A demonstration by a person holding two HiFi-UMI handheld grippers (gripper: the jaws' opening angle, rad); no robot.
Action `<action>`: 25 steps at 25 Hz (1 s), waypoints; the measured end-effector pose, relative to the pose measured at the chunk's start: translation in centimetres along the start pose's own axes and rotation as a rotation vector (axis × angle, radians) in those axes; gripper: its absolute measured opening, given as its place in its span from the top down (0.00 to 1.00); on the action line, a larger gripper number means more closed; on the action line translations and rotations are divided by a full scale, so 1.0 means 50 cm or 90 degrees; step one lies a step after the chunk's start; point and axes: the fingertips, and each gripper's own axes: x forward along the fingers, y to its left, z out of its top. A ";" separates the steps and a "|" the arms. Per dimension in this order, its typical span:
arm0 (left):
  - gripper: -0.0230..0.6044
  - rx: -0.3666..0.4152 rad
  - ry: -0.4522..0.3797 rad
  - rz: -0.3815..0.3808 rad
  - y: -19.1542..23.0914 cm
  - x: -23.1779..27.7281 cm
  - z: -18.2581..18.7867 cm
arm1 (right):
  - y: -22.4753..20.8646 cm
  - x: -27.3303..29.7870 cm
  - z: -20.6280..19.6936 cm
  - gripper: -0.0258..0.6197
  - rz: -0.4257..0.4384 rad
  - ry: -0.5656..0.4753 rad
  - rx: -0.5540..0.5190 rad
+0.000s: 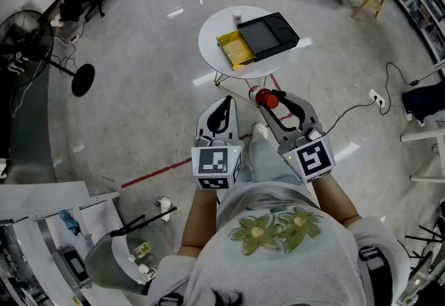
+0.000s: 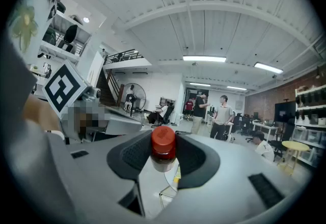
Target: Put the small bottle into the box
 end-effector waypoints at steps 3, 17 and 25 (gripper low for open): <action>0.97 0.002 0.003 -0.004 -0.008 0.011 -0.003 | -0.006 0.008 -0.006 0.73 0.004 -0.002 0.008; 0.97 -0.002 0.030 0.000 0.048 0.088 -0.009 | -0.063 0.117 -0.009 0.73 0.027 -0.001 0.005; 0.97 0.002 0.044 -0.002 0.122 0.175 0.006 | -0.125 0.227 -0.018 0.73 0.033 0.013 0.014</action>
